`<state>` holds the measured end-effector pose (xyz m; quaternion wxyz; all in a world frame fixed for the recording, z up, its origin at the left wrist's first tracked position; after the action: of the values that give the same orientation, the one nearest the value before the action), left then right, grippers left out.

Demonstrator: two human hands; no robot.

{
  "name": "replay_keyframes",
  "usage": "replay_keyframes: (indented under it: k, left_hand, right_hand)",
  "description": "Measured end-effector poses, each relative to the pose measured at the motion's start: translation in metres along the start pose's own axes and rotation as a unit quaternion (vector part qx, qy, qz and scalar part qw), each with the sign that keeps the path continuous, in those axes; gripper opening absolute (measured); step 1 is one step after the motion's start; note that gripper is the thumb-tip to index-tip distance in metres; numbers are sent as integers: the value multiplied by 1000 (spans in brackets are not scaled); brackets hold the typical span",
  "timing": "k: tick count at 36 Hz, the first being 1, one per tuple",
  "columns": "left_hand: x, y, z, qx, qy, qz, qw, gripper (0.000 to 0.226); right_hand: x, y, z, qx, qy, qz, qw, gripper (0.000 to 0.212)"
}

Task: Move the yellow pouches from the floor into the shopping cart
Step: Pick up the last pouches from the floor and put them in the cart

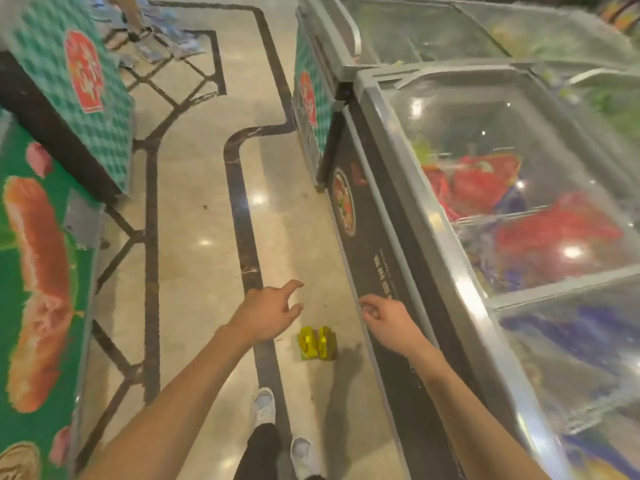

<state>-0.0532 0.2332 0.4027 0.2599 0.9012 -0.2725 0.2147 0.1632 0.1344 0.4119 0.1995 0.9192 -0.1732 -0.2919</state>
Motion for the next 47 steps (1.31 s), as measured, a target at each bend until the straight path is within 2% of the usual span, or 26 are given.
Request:
replay_keyframes:
  k: [3,8,18,26,30,36,41,47]
  left_hand:
    - [-20,-32,19,-25,21,-2,999,44]
    - [-59,-77,64,-62,21,-11,998,45]
    - [-139,-150,207,-161,77,-102,979,46]
    - [-193,-198,346,-217,112,-158,957,51]
    - [-219,-232,418,-224,97,-165,956,53]
    - [-245,-279,503,-207,118,-164,957,56]
    - [-254,-304,548,-228,163,-184,942,36]
    - [-255,-312,554,-240,121,-181,946,24]
  right_hand:
    - [12,-24,28,-35,0,30,999,30]
    - [38,-69,82,-59,30,54,996,18]
    - [121,-160,204,-183,56,118,974,32]
    - [206,-231,314,-198,84,145,966,24]
    - [246,-271,368,-196,57,163,965,22]
    - [291,-329,437,-161,30,160,973,39]
    - [322,-357,482,-167,51,148,973,46]
    - [338,-367,506,-189,110,183,959,27]
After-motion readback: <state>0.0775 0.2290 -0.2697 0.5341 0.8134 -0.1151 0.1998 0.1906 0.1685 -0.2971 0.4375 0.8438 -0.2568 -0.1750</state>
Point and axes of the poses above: each hand's wrist, its own y-axis away from the middle knuckle, its own z-axis out of the palm, x = y × z, the point moved 5 cm from there along -y, towards the middle knuckle, and after that the axes turned 6 degrees about y, right-handed, at the moved point
